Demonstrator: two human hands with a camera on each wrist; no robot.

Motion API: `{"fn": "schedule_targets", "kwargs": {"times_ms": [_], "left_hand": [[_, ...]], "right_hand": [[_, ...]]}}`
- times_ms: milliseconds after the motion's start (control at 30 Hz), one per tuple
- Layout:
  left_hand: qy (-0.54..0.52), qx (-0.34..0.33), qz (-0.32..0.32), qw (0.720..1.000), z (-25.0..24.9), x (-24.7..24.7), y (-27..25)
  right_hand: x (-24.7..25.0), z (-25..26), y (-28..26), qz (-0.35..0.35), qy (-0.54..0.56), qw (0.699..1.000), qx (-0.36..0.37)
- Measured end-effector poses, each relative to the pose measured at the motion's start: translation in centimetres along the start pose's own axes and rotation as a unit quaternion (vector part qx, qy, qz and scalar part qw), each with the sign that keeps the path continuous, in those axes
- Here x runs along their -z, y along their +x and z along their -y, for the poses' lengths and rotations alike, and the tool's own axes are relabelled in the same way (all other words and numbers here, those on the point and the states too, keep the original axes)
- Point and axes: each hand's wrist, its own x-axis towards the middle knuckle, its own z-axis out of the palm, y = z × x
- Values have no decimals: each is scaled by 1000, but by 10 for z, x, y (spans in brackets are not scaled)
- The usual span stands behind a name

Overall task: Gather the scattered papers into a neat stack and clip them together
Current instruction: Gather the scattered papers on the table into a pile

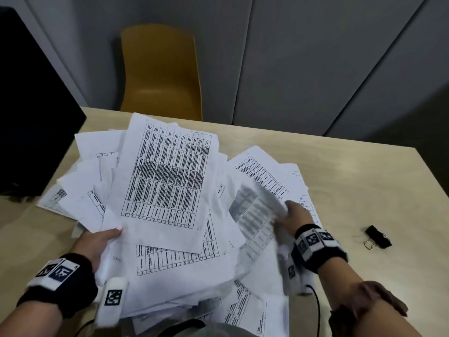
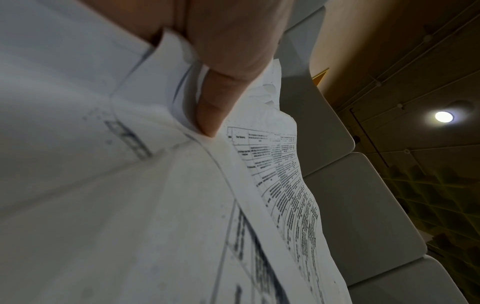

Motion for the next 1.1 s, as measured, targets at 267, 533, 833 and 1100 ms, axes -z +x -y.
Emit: {"fn": "schedule_targets", "kwargs": {"times_ms": [267,533,833,1100], "left_hand": [[10,7,21,1000,5,-8,-3],[44,7,40,998,-1,-25,-10],[55,6,45,997,3,-30,-8],[88,11,57,994,10,-26,-1]], "right_hand": [[16,-13,7,-72,48,963,-255],[11,1,20,-70,237,945,-212],[-8,15,12,-94,392,901,-160],[-8,-21,-6,-86,557,810,-164]]}}
